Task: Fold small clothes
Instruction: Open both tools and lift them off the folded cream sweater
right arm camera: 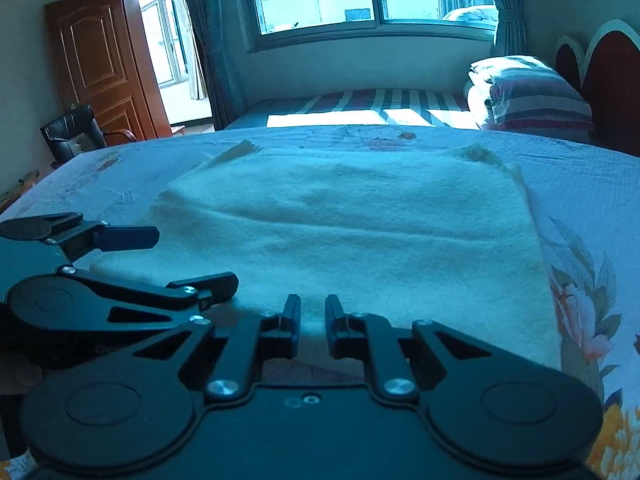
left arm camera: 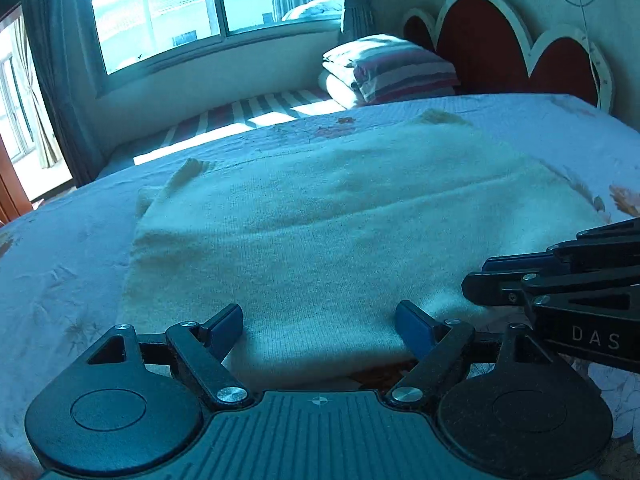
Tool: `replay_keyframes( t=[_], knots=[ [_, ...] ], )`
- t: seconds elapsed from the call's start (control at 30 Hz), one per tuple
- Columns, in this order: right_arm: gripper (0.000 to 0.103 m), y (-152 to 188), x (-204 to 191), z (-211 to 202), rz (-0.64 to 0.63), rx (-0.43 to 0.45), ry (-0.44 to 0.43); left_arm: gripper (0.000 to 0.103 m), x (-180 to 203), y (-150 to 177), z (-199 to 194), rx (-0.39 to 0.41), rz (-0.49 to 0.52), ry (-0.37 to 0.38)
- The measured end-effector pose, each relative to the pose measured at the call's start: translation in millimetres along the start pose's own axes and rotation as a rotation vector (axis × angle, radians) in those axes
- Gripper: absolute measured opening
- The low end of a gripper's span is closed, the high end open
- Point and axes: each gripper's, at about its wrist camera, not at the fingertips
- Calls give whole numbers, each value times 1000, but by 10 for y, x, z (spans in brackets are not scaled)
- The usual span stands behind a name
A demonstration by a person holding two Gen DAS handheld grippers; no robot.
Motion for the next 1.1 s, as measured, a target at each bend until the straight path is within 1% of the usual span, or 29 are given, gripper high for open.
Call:
replay_keyframes(
  t=[0.07, 0.1, 0.13, 0.17, 0.2, 0.23, 0.27, 0.3, 0.33, 0.37, 0.4, 0.43, 0.47, 0.5, 0.53, 0.57, 0.6, 0.63, 0.67, 0.7, 0.77, 0.8, 0.83, 0.87, 0.9, 0.93, 0.97, 1.03, 1.1],
  knots=[
    [17, 110, 45, -18, -12, 34, -18, 88, -175, 42, -28, -20, -63, 17],
    [17, 116, 28, -44, -29, 27, -13, 88, -221, 36, -89, -10, -61, -12],
    [20, 98, 15, -81, -31, 14, -4, 88, -276, 46, -169, 23, -65, -35],
    [22, 76, 3, -145, -27, 16, 3, 88, -329, 51, -207, 38, -75, -29],
    [24, 55, 0, -222, -39, 46, -5, 88, -379, 64, -194, 29, -78, -25],
    [27, 49, -11, -258, -61, 69, -10, 88, -406, 94, -128, -1, -68, -45],
    [28, 41, -9, -245, -74, 65, -9, 88, -448, 145, -64, -29, -66, -59],
    [25, 38, 7, -190, -77, 34, -9, 89, -545, 203, -71, -8, -106, -36],
    [24, 70, 51, -129, -76, -11, 0, 89, -619, 248, -87, -1, -123, -46],
    [24, 117, 119, -150, -78, -5, 2, 89, -675, 273, -104, 2, -119, -57],
    [23, 153, 195, -200, -75, 5, 17, 91, -727, 297, -126, 3, -114, -65],
    [23, 190, 294, -293, -75, 12, 55, 96, -808, 314, -113, -12, -136, -81],
    [23, 237, 413, -362, -65, 12, 115, 99, -897, 334, -94, -25, -178, -75],
    [23, 280, 547, -438, -33, 28, 130, 99, -959, 341, -87, -29, -207, -69],
    [19, 299, 680, -494, 6, 36, 124, 99, -946, 300, -78, -39, -196, -88],
    [17, 278, 729, -517, 21, 27, 123, 99, -915, 242, -99, -39, -194, -106],
    [18, 229, 745, -527, 35, 12, 126, 99, -865, 169, -154, -11, -200, -112],
    [29, 159, 730, -549, 69, 26, 126, 99, -801, 96, -205, 23, -199, -89],
    [30, 111, 708, -582, 88, 61, 108, 99, -687, -3, -239, 57, -177, -67],
    [28, 54, 679, -595, 96, 99, 71, 99, -563, -83, -248, 79, -143, -52],
    [29, -42, 620, -521, 96, 119, 52, 99, -310, -197, -174, 101, -59, -19],
    [29, -75, 624, -441, 96, 112, 53, 99, -220, -212, -96, 95, -34, -14],
    [27, -88, 646, -358, 99, 95, 63, 99, -167, -205, 32, 62, -17, 0],
    [26, -87, 686, -261, 107, 63, 79, 99, -151, -196, 187, -20, -3, 19],
    [21, -70, 751, -152, 119, 7, 102, 99, -181, -192, 265, -54, -10, 39],
    [20, -50, 786, -150, 110, 12, 112, 99, -265, -206, 233, -24, -35, 49],
    [20, -75, 830, -151, 112, -1, 108, 99, -309, -250, 223, -6, -28, 21],
    [27, -171, 886, -202, 102, 17, 117, 99, -431, -313, 248, 27, -16, 1],
    [28, -289, 929, -192, 59, 42, 124, 99, -553, -393, 347, 33, -20, -7]
  ],
)
Point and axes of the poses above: each gripper's, at about its wrist camera, not at the fingertips, and z roughly the way its jaws point, x to its right, y to its underside, and after that the axes turned 5 degrees about -y, right-handed
